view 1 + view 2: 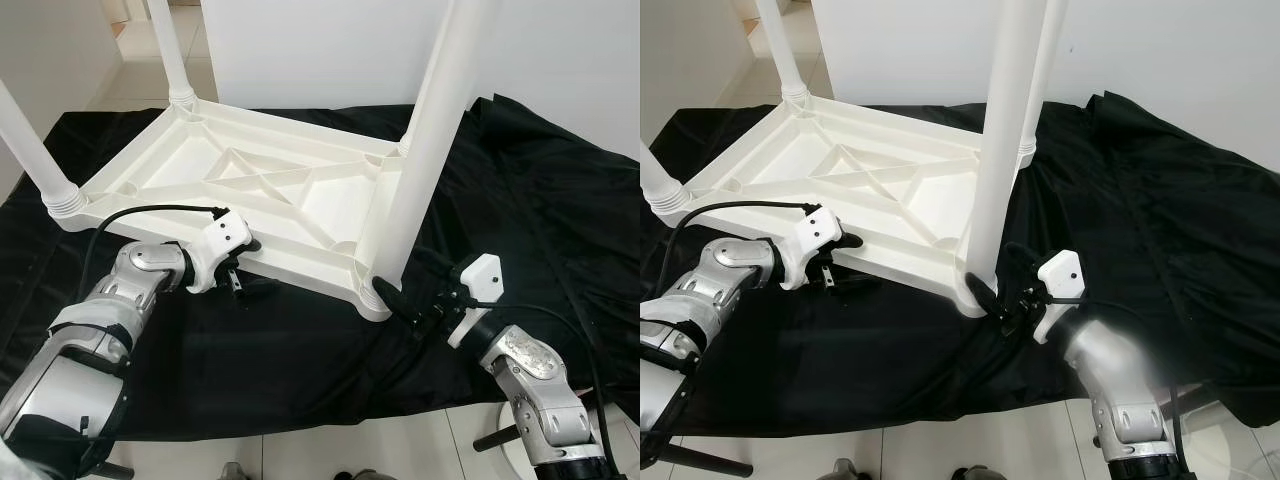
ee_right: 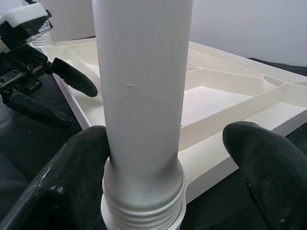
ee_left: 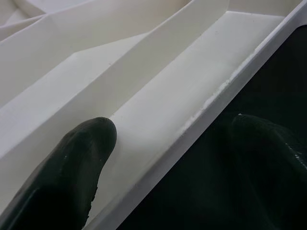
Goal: Building children table
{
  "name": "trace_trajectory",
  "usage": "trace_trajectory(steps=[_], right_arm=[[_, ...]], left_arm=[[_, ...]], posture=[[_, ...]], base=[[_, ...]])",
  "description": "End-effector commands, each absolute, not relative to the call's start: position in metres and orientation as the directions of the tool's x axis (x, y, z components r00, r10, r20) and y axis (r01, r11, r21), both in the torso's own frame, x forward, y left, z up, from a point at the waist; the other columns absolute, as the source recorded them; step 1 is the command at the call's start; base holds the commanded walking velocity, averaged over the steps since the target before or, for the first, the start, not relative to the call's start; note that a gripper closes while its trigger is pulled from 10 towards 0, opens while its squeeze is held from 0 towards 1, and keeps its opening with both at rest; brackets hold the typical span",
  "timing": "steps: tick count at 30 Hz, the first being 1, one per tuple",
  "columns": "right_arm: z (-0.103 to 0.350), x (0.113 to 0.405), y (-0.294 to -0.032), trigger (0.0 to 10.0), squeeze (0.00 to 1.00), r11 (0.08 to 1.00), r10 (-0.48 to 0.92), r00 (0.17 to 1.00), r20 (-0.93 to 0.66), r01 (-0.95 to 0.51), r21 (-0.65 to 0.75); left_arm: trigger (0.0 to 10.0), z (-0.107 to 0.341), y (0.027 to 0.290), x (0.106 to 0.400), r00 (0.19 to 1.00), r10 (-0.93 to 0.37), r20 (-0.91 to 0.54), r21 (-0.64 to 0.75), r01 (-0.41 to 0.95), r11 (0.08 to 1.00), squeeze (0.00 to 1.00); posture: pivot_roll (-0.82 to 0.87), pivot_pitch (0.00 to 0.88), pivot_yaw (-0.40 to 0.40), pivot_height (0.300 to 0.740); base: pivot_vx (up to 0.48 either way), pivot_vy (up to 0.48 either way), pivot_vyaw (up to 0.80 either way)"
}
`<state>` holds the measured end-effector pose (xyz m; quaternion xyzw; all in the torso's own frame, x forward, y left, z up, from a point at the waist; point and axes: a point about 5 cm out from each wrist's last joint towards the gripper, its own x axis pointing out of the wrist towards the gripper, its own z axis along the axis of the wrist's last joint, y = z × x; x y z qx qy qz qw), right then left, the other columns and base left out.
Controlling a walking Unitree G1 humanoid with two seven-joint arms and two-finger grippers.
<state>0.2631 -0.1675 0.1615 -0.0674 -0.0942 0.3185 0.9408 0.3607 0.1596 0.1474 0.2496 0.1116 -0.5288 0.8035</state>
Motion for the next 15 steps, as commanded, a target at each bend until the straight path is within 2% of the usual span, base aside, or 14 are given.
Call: trace_trajectory(steps=[1, 4, 5, 6, 15], right_arm=[[0.164, 0.265, -0.169, 10.0, 0.0, 0.794, 0.604, 0.784, 0.144, -0.577, -0.192], [0.163, 0.265, -0.168, 10.0, 0.0, 0.793, 0.606, 0.783, 0.143, -0.579, -0.19], [0.163, 0.264, -0.168, 10.0, 0.0, 0.793, 0.605, 0.783, 0.142, -0.579, -0.188], [0.162, 0.264, -0.168, 10.0, 0.0, 0.795, 0.603, 0.785, 0.142, -0.578, -0.186], [0.161, 0.262, -0.171, 10.0, 0.0, 0.808, 0.587, 0.796, 0.146, -0.563, -0.176]], left_arm=[[10.0, 0.13, 0.163, 0.355, 0.388, -0.764, -0.516, 0.25, 0.921, 0.3, 0.0], [10.0, 0.125, 0.166, 0.354, 0.369, -0.737, -0.566, 0.256, 0.929, 0.269, 0.0], [8.8, 0.123, 0.167, 0.353, 0.359, -0.729, -0.583, 0.254, 0.933, 0.256, 0.0], [0.2, 0.121, 0.169, 0.351, 0.345, -0.73, -0.589, 0.233, 0.938, 0.255, 0.0], [0.0, 0.119, 0.18, 0.342, 0.241, -0.755, -0.61, 0.157, 0.971, 0.182, 0.0]], posture=[[-0.1, 0.107, 0.021, 0.74], [-0.1, 0.108, 0.023, 0.74], [-0.1, 0.108, 0.025, 0.74], [-0.1, 0.106, 0.029, 0.74], [-0.1, 0.102, 0.042, 0.74]], base=[[0.0, 0.0, 0.0], [0.0, 0.0, 0.0], [0.0, 0.0, 0.0], [0.0, 0.0, 0.0], [0.0, 0.0, 0.0]])
